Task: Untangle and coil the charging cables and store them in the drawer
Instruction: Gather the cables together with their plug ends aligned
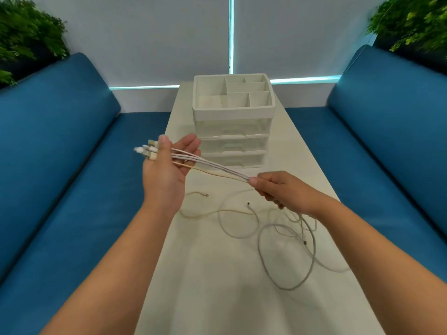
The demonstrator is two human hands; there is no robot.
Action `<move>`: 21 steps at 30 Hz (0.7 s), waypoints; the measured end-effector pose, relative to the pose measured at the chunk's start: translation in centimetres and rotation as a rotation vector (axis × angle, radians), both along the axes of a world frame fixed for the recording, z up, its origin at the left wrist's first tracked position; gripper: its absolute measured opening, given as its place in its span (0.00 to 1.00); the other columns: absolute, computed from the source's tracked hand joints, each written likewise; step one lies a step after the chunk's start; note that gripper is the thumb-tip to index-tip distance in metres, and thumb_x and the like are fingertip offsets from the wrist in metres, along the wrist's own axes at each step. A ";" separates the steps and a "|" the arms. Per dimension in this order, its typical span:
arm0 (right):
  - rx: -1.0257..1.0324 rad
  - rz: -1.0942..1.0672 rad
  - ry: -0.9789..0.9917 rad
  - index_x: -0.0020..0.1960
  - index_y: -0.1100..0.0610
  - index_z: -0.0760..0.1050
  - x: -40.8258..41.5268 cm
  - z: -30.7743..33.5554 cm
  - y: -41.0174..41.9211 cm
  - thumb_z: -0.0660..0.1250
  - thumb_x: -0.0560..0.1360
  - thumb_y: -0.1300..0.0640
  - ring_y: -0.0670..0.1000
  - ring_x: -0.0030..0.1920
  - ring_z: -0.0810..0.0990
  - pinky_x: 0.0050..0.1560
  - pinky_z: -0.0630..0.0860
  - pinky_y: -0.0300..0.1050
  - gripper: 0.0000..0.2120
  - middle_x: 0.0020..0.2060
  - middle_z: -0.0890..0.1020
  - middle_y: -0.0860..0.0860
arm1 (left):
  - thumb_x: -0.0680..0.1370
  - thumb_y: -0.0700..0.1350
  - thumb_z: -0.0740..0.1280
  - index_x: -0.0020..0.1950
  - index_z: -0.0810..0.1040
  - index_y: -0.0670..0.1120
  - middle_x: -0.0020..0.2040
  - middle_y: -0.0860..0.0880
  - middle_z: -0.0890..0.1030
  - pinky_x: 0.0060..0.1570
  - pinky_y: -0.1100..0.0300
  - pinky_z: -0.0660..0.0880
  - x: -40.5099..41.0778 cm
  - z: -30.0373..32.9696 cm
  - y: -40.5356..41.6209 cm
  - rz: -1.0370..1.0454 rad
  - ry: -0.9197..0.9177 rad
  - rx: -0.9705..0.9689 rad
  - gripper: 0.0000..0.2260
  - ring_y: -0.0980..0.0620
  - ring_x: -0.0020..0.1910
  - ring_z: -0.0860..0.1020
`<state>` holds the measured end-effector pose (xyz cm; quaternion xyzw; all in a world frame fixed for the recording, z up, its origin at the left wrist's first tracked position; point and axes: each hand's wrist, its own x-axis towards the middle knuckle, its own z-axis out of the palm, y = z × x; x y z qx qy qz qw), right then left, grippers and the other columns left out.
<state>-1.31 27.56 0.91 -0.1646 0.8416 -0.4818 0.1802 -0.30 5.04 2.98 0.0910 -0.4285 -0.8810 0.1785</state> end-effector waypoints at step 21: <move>-0.097 -0.172 0.196 0.38 0.56 0.74 0.0 3.6 0.3 0.60 0.80 0.48 0.42 0.24 0.62 0.25 0.62 0.30 0.16 0.23 0.67 0.42 | 0.60 0.75 0.67 0.70 0.70 0.45 0.65 0.41 0.78 0.70 0.40 0.64 0.8 -5.6 1.0 -0.751 -0.342 0.276 0.48 0.39 0.67 0.74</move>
